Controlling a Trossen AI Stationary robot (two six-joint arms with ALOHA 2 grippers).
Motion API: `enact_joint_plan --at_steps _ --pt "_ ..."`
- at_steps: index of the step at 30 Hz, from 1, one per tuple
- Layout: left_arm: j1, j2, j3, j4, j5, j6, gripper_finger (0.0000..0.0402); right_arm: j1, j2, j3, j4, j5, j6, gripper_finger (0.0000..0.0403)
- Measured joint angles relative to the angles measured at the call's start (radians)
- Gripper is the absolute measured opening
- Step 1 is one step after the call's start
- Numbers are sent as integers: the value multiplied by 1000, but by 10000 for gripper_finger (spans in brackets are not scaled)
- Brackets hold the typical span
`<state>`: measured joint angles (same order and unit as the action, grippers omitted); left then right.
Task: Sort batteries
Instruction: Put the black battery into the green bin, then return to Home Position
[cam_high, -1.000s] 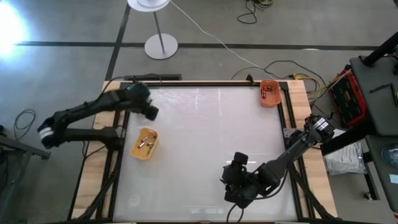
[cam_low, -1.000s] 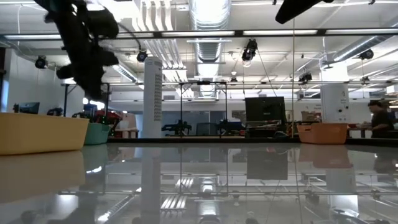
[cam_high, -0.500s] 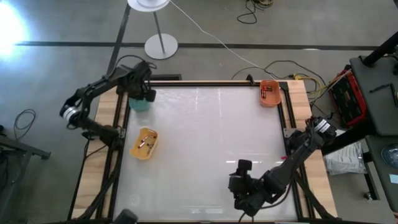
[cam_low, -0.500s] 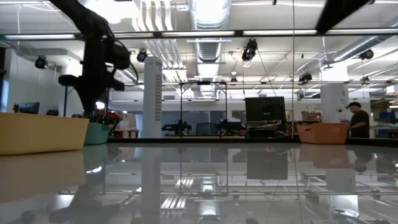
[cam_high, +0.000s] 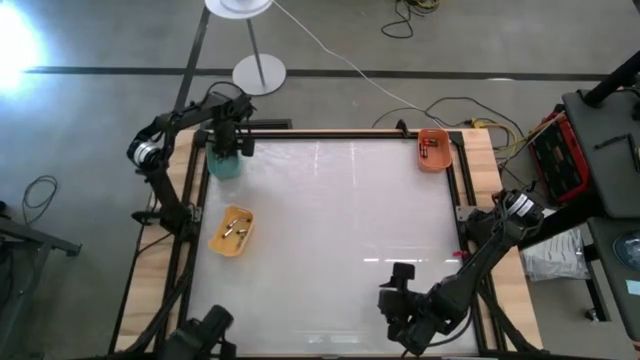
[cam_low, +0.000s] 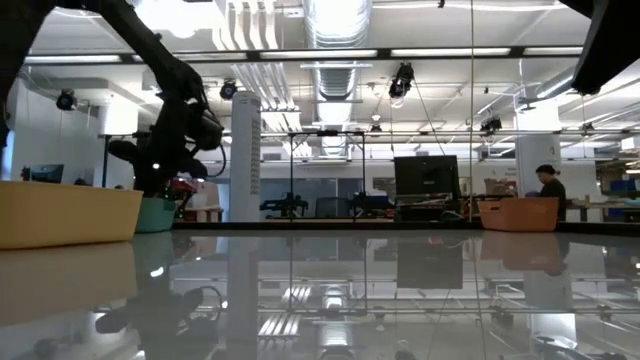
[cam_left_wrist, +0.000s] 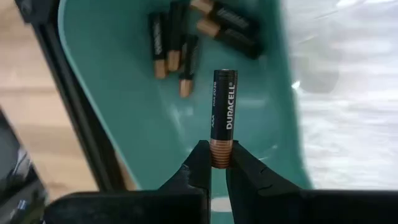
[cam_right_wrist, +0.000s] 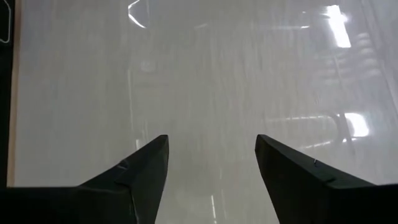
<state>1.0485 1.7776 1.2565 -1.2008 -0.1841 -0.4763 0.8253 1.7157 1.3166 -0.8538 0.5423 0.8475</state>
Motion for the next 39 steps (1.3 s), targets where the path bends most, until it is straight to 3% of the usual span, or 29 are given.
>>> enact_joint_plan --at_steps 25,34,39 --pt "40 307 169 -112 -46 -6 9 39 0 -2 41 -21 72 233" --pt "33 310 142 -119 -114 46 66 43 1 -2 59 -53 52 235" --pt "19 256 151 -165 -114 57 106 10 -4 -2 59 -77 -18 260"
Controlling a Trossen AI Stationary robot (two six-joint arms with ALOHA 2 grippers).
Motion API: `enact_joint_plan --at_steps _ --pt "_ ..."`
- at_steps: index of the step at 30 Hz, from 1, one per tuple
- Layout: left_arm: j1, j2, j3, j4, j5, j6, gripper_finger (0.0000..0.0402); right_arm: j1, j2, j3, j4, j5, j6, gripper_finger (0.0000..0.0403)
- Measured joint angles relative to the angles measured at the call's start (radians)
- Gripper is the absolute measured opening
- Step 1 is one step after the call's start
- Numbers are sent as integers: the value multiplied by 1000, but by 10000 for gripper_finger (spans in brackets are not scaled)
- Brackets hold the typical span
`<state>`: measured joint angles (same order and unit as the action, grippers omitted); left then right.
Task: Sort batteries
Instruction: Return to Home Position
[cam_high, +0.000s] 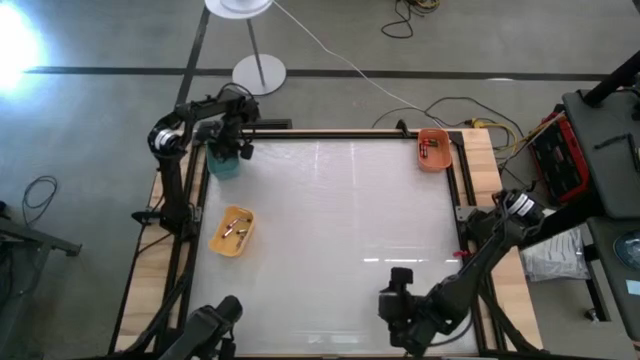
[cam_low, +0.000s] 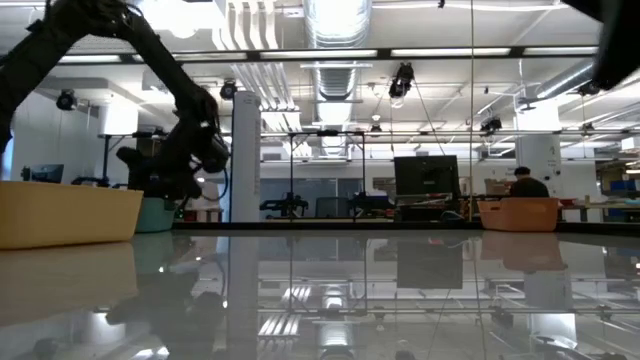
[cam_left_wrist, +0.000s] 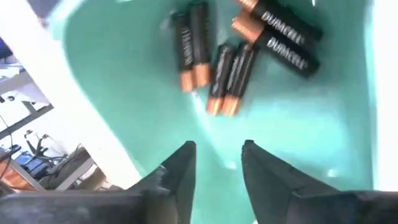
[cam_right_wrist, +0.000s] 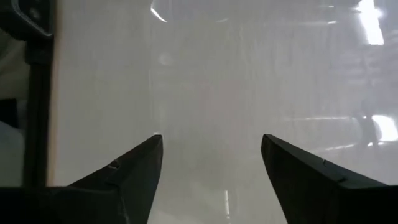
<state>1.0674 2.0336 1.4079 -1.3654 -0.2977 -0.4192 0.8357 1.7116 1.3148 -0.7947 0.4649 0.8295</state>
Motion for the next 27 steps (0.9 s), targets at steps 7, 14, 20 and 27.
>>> enact_joint_plan --at_steps 7,14,20,27 --pt "-69 -257 32 -85 -11 47 168 -129 -2 0 18 -2 -274 296" --pt "-379 -687 -50 32 -14 59 184 -346 2 -2 305 -2 -702 290" --pt "-874 -1036 -315 404 -29 14 185 -503 16 -46 685 -89 -909 264" --pt "-1411 -1279 -751 1138 -159 204 185 -620 71 -197 1198 -289 -952 229"
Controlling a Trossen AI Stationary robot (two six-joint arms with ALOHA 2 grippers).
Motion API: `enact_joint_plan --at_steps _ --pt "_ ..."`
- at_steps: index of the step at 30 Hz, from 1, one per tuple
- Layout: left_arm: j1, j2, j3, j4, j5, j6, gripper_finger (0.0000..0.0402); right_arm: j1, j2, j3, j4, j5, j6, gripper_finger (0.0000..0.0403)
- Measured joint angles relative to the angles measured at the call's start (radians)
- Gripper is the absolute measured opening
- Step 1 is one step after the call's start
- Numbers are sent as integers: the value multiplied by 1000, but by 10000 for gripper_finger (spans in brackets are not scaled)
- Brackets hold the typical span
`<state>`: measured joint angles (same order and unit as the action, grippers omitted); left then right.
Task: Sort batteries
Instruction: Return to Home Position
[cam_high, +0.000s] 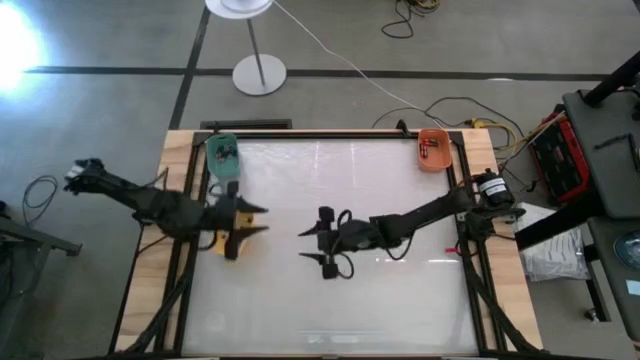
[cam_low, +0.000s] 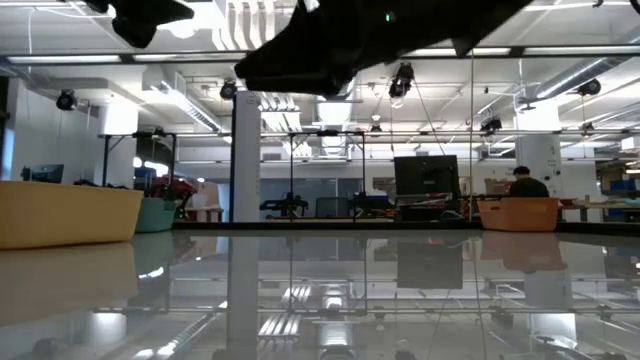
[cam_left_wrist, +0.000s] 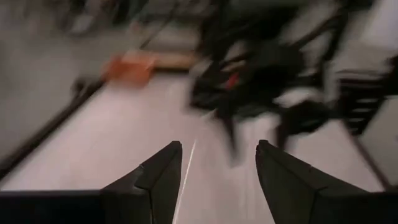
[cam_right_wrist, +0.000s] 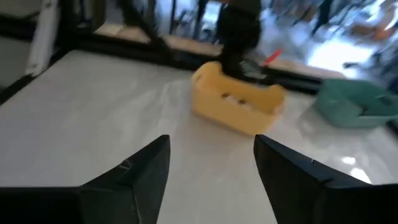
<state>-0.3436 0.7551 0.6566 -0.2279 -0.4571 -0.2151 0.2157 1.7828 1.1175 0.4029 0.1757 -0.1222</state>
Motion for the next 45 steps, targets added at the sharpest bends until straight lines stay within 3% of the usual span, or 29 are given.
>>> enact_joint_plan --at_steps 4,10,17,23,30,38,40,45 --pt "-98 -70 -136 211 -10 131 182 -40 -26 -71 138 61 -44 211" --pt "-36 -258 -226 228 86 151 157 -52 -229 -218 157 162 -163 184" --pt "-16 -553 -256 90 105 138 152 -51 -606 -480 157 166 -218 153" --pt "-16 -741 -341 107 106 162 152 -53 -954 -703 154 165 -157 128" --pt "-16 -734 -487 288 109 211 152 -53 -1325 -887 119 165 -132 103" --pt "-16 -755 -585 331 139 197 152 -55 -1652 -1076 17 198 -49 64" --pt "-16 -755 -595 345 143 192 152 -63 -1706 -1089 -68 249 10 54" --pt "-16 -755 -622 378 132 189 152 -158 -1754 -1008 -456 254 161 24"
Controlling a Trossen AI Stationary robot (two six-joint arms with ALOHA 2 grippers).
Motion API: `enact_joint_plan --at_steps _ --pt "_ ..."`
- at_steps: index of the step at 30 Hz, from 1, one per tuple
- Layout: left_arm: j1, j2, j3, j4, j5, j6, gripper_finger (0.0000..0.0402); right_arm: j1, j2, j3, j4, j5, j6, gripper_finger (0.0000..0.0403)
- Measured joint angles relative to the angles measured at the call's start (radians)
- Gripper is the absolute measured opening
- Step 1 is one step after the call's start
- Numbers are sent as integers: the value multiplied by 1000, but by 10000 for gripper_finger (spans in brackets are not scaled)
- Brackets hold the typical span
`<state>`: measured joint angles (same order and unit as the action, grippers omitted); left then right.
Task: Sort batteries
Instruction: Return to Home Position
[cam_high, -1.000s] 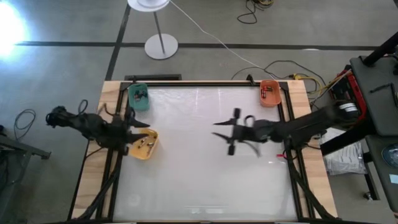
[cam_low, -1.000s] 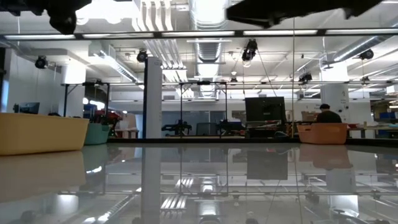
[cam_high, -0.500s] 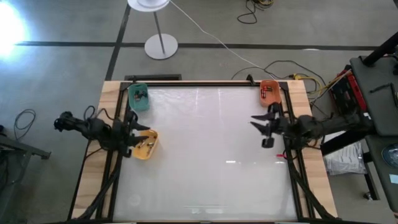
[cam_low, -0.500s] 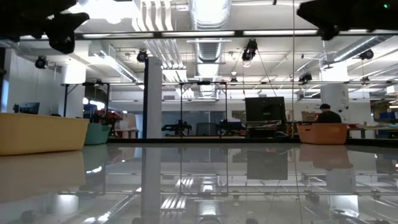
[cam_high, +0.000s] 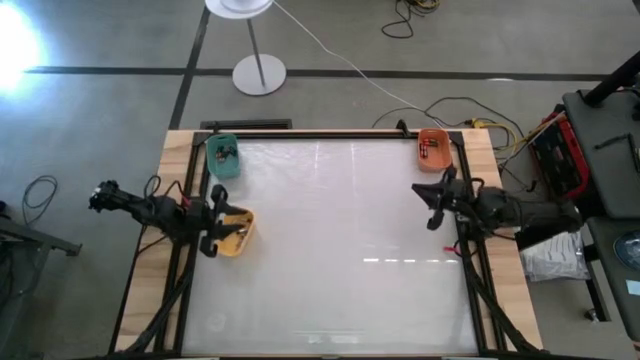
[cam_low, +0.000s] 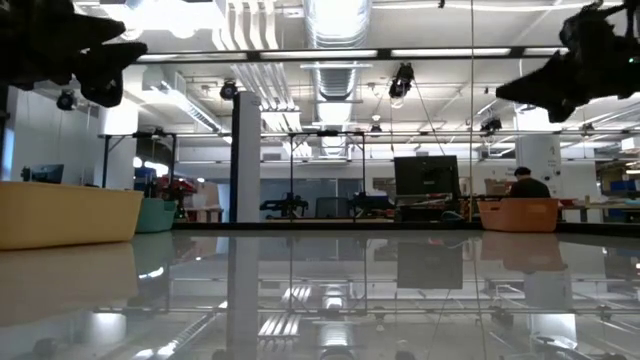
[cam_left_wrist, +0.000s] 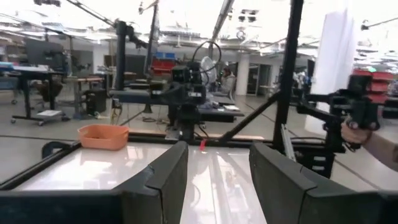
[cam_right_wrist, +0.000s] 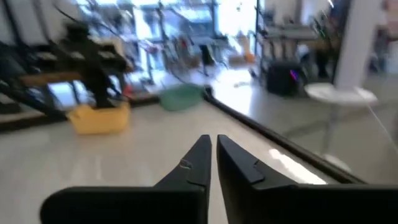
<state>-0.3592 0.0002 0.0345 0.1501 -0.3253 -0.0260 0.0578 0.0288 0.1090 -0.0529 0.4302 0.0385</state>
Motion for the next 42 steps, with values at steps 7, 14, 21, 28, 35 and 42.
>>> enact_joint_plan --at_steps 7,14,21,28,35,42 --pt "1 0 -24 10 -2 -9 151 -175 21 -4 0 -152 -42 9" --pt "77 0 1 3 45 22 96 -218 -28 -95 116 -195 -83 9" --pt "287 0 -23 -21 377 -20 8 -219 -18 -97 104 -199 -78 9" --pt "351 0 -24 -42 445 -13 15 -217 -13 -97 92 -266 -70 9" --pt "349 0 -24 -52 451 -54 2 -160 10 -97 82 -312 -3 9" --pt "350 10 -24 -58 424 -61 0 -101 49 -97 85 -282 -117 9"
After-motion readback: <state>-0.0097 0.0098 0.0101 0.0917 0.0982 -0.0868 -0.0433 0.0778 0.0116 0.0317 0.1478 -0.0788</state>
